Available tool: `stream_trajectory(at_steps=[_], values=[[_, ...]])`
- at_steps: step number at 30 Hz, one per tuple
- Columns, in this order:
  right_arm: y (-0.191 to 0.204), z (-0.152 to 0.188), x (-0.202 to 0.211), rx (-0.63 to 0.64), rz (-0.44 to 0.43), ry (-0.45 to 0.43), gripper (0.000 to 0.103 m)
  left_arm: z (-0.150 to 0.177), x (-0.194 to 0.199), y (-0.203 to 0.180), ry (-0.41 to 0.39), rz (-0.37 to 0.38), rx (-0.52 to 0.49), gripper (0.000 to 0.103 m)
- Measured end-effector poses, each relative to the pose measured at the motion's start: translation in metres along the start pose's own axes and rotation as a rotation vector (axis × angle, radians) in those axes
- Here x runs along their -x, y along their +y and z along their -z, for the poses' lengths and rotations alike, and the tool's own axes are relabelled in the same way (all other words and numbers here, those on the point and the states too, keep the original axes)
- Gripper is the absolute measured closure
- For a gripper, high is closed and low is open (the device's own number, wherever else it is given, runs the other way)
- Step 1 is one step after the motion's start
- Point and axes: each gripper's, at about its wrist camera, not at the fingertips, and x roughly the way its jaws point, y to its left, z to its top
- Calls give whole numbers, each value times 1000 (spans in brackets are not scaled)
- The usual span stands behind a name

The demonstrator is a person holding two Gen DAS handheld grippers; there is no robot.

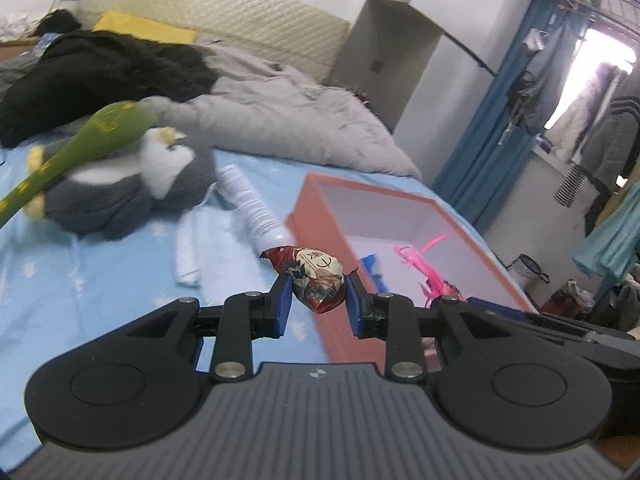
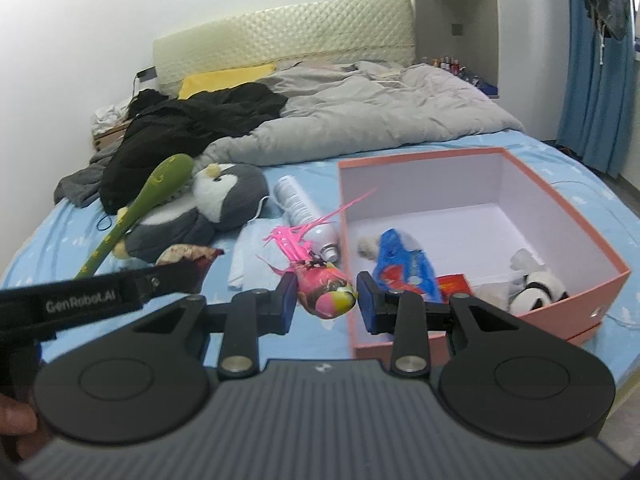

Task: Organize soft objects
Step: 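Carry the candy with left tool while right tool carries feather ball over box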

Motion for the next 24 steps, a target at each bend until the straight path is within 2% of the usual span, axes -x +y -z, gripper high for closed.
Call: stream_trajectory(at_steps=[6,13,24], values=[[-24,-9,4,-34,36,-6,67,-12,-21,-27,13,53,-22,69],[-58,-25,-9,-91,87,31,67,-30,-58,-59,86,99,-57,69],[-123,-44,-64,-194,133,161,66,-49,-162,-101,258,126,-111,69]])
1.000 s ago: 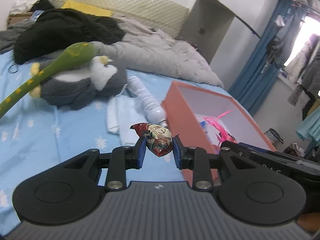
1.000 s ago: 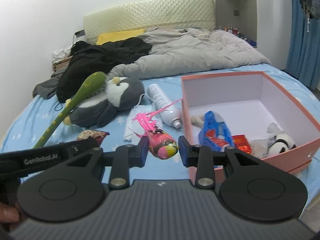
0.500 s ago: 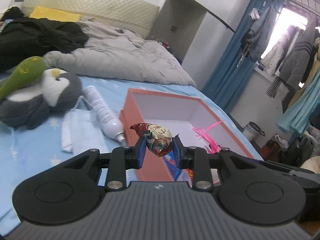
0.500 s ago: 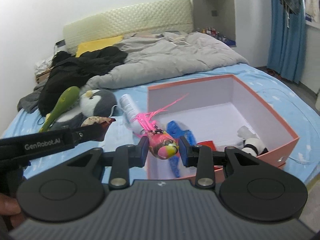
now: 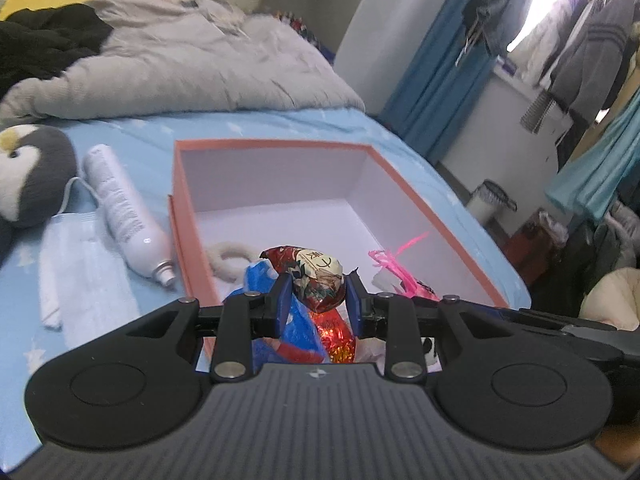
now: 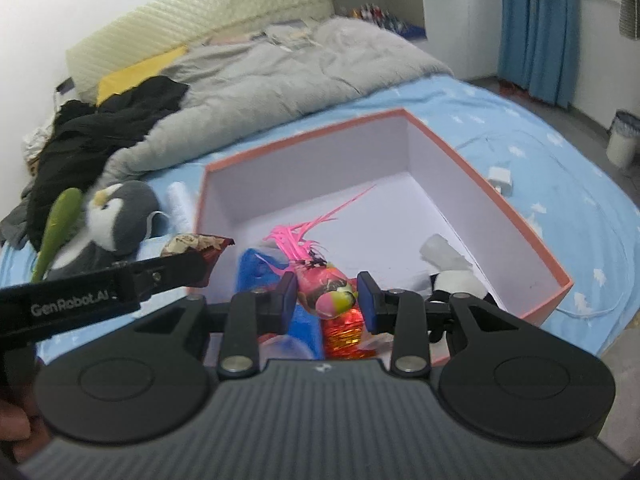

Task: Organize soft objects
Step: 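Carry the candy with left tool while right tool carries feather ball over box, then open both tools to drop the candy and feather ball into the box, then withdraw both tools from the box toward the white towel and face mask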

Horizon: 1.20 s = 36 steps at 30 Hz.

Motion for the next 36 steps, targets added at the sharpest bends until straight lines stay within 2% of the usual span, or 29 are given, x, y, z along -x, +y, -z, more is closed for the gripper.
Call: stream_trajectory(at_steps=[10,12,14,16,17,25,36], values=[[-34,-7,-63,-63,6,99,64,-15,-83,1,108,-29,-20,67],[-38,-7,-74,-77,9,125,63,-16,-91,4,118,-32,-16,48],[-40,-7,-80,-87,0,143,57,-15,-91,6,106,-14,-15,44],[-40,-6,-81,-83,6,138,45,-15,-88,5,95,-14,-32,44],[-39,-6,-79,-78,5,131,44,-14,-87,5,91,-15,-39,44],[-36,-6,-51,-73,-1,83,44,-15,-47,3,41,-43,-39,44],[-15,17,34,-65,-18,-13,44,10,54,-8,-53,-46,-77,44]])
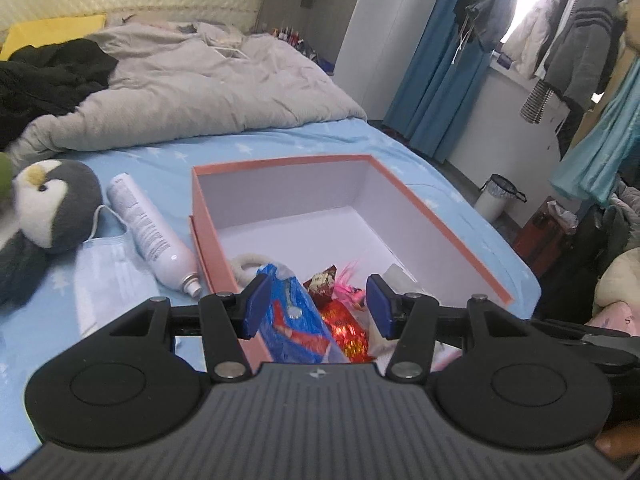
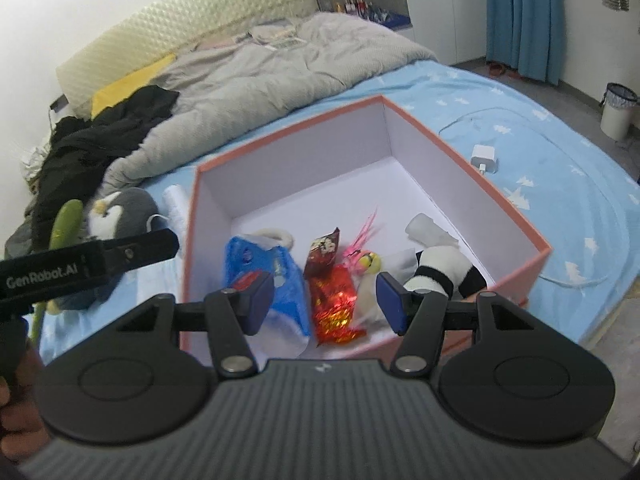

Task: Organize soft objects
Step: 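Withdraw both tools from the box toward the white towel and face mask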

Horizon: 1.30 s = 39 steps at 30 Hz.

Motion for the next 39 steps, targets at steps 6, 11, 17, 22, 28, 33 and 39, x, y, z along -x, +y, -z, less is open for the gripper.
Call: stream_trajectory(at_steps=[6,11,17,22,28,33,39], values=[[14,27,43,-6,-30,-41,44,25,55,2,-38,-12,-7,44],[26,49,71,8,-36,-71,44,48,99,5,-64,-25,-15,44],[39,74,97,32,-57,-70,44,72,137,11,-73,-55,-3,44],[50,92,106,56,-76,-55,44,88,157,13,-67,-71,7,44],[63,106,112,67,-107,-45,44,106,179,28,-53,-114,33,44],[83,116,112,116,-151,-18,44,120,196,53,-57,-180,69,44],[107,129,107,151,-207,1,44,143,215,82,-80,-232,127,44]])
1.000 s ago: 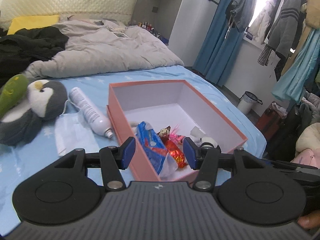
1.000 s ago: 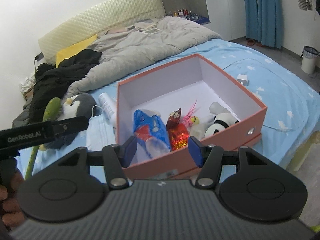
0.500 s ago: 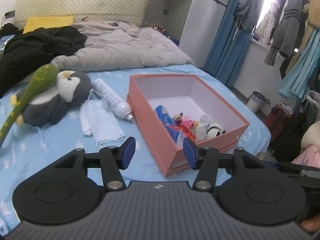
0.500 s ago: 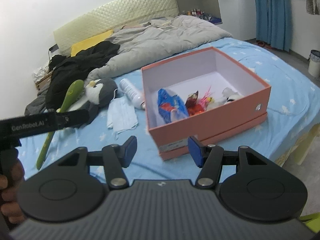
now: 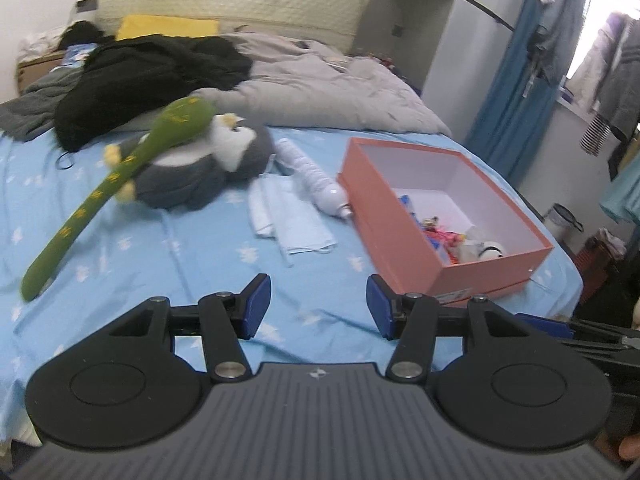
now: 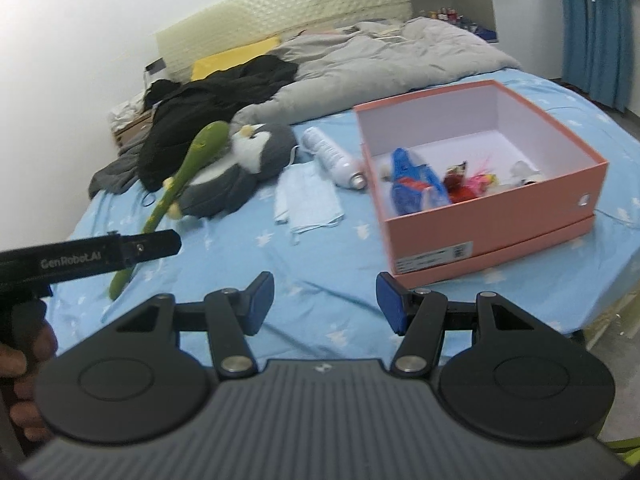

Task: Organize soft objects
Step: 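Withdraw both tools from the box toward the white towel and face mask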

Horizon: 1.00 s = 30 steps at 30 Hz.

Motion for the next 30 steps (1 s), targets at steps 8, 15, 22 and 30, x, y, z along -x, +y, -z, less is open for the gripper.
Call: stream_trajectory(at_steps=[8,15,22,30], values=[[25,12,-15,67,-46,25,44,19,-2,31,-8,-22,61,44],[32,11,-37,98,-45,47,44,14,-32,49,-2,-24,105,44],[32,3,-74,113,-50,64,44,4,-87,67,38,-16,125,44],[31,-8,-142,145,-62,77,44,-2,-170,92,93,-2,151,44]])
